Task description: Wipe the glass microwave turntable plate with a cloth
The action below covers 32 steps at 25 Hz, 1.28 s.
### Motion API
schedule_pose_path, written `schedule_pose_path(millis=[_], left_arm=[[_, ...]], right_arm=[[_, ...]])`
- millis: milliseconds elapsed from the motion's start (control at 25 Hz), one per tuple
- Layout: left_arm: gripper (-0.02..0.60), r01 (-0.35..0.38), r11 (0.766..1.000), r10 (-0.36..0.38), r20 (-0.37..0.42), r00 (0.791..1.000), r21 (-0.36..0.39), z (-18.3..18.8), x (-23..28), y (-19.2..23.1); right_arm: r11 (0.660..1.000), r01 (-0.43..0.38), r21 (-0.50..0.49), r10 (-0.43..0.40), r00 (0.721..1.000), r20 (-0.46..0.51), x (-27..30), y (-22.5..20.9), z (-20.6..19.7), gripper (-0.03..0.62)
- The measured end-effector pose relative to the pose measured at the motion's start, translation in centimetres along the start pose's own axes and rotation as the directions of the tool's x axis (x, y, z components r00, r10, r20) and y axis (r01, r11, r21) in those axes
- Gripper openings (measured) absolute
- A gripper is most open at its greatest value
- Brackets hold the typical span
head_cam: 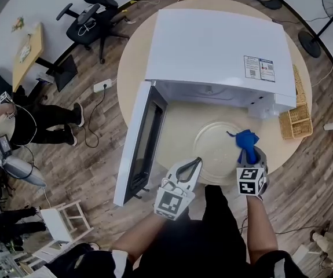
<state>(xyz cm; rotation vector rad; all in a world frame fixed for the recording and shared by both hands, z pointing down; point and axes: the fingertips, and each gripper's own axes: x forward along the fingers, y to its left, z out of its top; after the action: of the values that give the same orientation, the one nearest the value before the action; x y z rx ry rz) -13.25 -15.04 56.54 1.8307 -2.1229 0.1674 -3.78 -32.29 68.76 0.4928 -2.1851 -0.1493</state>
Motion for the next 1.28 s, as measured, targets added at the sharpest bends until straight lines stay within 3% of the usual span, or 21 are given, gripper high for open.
schedule_pose_path(millis=[360,720,960,1120,1280], left_arm=[[0.006,-0.034,0.999,0.034,0.01,0.999,0.0,0.3,-1.3,1.0],[0.006,-0.062,0.998,0.062,-0.013,0.998,-0.012,-1.2,-3.7,2.6],[0.006,-0.063,0.998,0.064,0.003,0.998,-0.024,-0.9,-4.5,3.0],[0.006,-0.066,0.995,0.066,0.008,0.998,-0.077,-0.9,-4.9,3.2],[0.006,-0.047,0.998,0.046,-0.024,0.999,-0.043,-2.1,-4.9,3.1]], right_arm=[[0.984,-0.175,0.019,0.171,0.978,0.122,-2.3,6.9,4.4,0.08],[0.942,-0.334,-0.037,0.336,0.933,0.129,-3.3,16.7,6.5,0.081],[0.936,-0.34,-0.087,0.347,0.935,0.078,-2.9,19.8,5.2,0.082],[0.941,-0.327,-0.09,0.333,0.94,0.072,-2.7,19.9,5.1,0.081],[0.945,-0.312,-0.096,0.318,0.946,0.059,-2.8,19.0,4.4,0.082]])
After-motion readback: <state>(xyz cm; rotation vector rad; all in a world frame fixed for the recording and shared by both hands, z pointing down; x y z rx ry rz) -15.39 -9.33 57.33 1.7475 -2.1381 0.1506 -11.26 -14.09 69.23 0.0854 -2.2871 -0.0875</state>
